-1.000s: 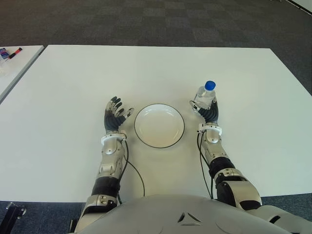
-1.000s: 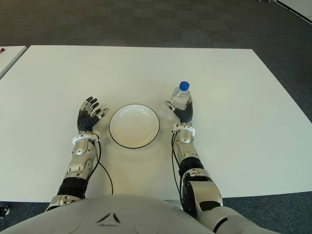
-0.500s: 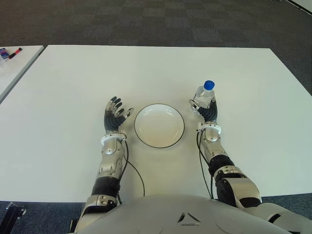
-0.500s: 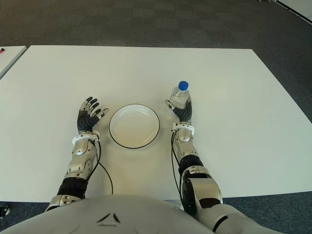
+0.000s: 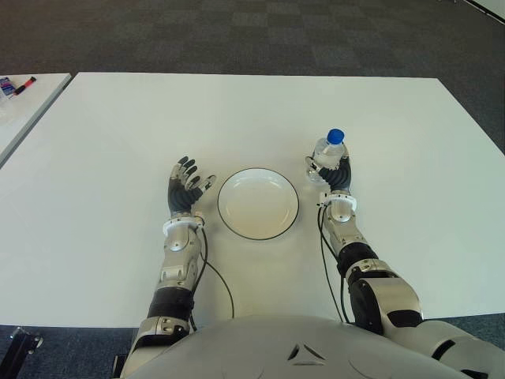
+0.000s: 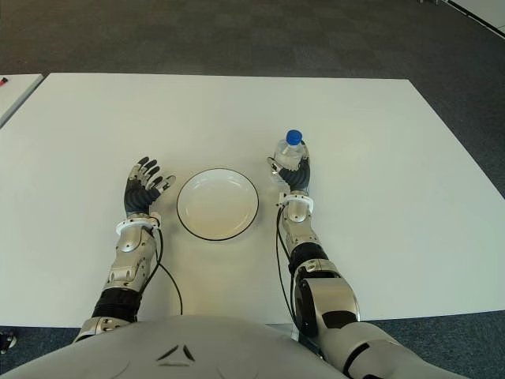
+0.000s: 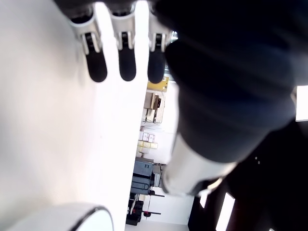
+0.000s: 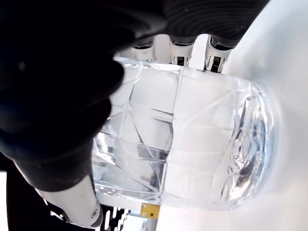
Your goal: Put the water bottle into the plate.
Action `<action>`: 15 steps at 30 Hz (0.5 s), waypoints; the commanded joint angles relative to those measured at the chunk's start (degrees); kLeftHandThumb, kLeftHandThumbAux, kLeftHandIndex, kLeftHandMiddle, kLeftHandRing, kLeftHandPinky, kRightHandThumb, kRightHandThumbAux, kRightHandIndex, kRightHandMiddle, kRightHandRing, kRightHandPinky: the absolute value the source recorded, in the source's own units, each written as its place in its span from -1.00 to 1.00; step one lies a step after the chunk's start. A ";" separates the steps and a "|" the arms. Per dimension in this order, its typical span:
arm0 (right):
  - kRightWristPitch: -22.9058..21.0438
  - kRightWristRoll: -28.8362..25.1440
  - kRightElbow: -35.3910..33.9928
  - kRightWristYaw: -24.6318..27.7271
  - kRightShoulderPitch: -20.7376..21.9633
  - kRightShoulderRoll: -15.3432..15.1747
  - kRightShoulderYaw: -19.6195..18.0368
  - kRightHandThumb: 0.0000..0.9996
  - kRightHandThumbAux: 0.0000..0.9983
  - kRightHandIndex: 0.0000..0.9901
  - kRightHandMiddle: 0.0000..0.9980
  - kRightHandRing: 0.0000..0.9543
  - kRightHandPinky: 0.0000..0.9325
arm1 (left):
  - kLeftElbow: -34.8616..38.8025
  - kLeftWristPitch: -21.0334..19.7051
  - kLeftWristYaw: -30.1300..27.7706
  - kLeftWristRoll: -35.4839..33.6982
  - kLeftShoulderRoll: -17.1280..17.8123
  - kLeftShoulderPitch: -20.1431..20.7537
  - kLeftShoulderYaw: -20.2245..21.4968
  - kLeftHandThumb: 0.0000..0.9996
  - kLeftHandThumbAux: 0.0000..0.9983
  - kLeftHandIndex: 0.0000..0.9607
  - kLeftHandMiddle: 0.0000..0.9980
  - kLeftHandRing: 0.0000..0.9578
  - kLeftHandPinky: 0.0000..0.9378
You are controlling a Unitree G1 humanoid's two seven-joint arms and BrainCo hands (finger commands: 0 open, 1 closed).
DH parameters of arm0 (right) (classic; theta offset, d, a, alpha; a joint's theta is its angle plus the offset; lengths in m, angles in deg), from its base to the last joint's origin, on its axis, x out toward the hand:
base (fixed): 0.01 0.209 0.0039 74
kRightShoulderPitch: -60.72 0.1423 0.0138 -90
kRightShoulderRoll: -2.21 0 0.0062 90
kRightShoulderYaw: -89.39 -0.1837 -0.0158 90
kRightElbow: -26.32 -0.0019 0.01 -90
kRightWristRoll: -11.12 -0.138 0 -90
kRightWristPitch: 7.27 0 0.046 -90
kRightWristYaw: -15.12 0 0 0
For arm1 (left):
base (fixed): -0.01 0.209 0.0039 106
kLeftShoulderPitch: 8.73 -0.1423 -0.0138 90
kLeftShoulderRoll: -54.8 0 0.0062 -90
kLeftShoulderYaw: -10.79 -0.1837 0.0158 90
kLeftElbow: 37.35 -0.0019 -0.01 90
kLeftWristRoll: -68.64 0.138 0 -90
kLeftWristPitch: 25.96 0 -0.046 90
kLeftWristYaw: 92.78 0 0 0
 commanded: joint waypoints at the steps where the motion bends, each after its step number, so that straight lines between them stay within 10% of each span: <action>1: -0.69 0.17 1.31 -0.34 0.98 0.59 0.16 -1.00 0.68 -0.85 -0.89 -0.88 -0.80 | 0.57 -1.21 -0.41 -0.27 -2.16 -1.17 -0.02 -0.87 1.00 -0.66 -0.61 -0.63 -0.57; 15: -0.37 -1.62 3.26 1.04 2.28 0.99 -0.81 -1.00 0.76 -0.82 -0.87 -0.87 -0.77 | 1.16 -2.38 -0.23 -0.20 -2.16 -1.24 0.04 -0.86 1.00 -0.66 -0.62 -0.64 -0.59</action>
